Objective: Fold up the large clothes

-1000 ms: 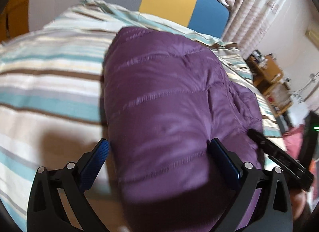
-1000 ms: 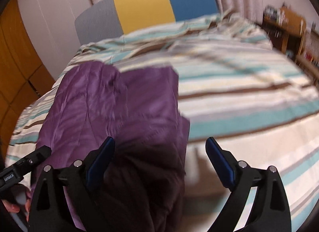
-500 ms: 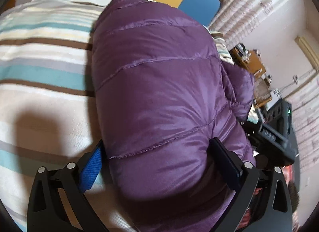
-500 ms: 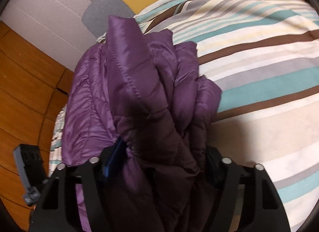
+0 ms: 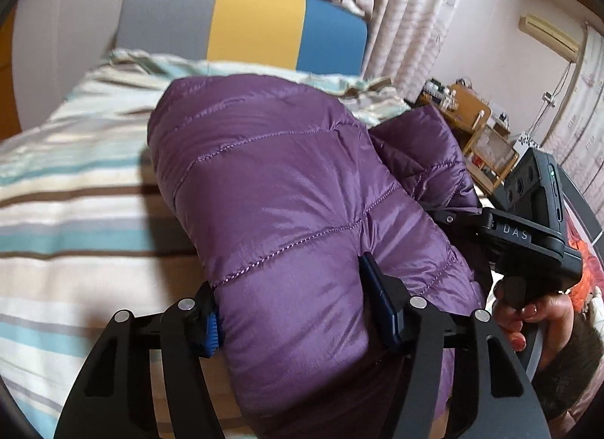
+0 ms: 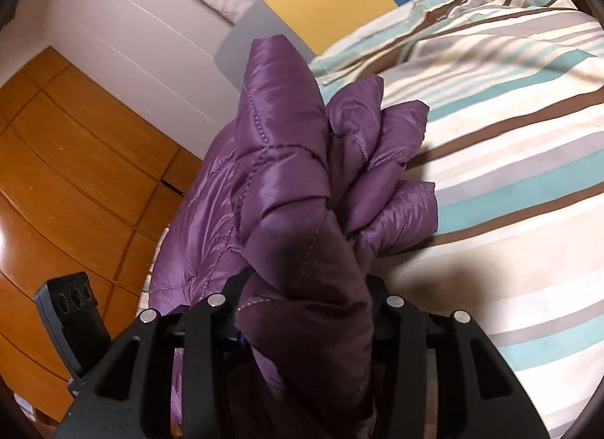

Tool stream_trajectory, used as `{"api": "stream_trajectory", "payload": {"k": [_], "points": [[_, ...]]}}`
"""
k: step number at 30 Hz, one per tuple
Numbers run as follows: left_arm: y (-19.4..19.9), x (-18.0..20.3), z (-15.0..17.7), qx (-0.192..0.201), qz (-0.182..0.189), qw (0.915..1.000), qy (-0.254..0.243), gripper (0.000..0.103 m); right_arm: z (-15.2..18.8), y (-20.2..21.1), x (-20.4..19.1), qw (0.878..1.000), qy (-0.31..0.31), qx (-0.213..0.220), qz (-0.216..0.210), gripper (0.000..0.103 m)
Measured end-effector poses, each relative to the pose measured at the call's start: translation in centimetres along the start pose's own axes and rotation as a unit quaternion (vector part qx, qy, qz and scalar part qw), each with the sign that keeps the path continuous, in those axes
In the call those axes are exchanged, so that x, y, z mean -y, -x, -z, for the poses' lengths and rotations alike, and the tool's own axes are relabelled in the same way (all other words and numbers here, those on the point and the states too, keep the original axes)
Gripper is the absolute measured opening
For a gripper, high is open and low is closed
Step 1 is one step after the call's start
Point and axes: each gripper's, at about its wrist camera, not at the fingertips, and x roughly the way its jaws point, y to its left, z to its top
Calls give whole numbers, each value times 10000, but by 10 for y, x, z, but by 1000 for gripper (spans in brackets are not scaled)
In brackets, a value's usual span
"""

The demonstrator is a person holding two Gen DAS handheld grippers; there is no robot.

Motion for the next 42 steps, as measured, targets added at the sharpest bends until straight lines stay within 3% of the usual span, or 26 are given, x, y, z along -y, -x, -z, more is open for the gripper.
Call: {"api": "stream_trajectory", "payload": {"k": [5,15,23,27,29,31,33,35,37,42], "points": [[27,-25,3,465,-163,9988,13,62,0,-12,-35,9990,297,200,-250,41],[54,-91,1,722,-571,9947,458,62,0,-88,-91,9964,642,-136,-531,41],[68,-154,16,748,-800,9908,796,62,1,-159,-113,9943,741,-457,-616,41],[66,-182,32,659,-785,9887,1097,66,-1,-188,-113,9947,774,-534,-423,41],[66,-186,38,686,-907,9865,1181,76,-1,-194,-110,9953,790,-466,-313,48],[68,-181,45,780,-1301,9833,1009,88,-2,-196,-109,9951,864,-459,-144,60],[67,-179,49,780,-1394,9823,973,88,0,-196,-106,9941,1004,-362,188,73],[67,-178,50,777,-1417,9811,1064,88,5,-190,-103,9937,1043,-270,311,73],[70,-175,51,787,-1533,9789,1096,88,6,-183,-101,9939,981,-120,497,82],[85,-164,46,903,-1832,9732,1054,91,14,-163,-107,9883,1194,231,925,82]]}}
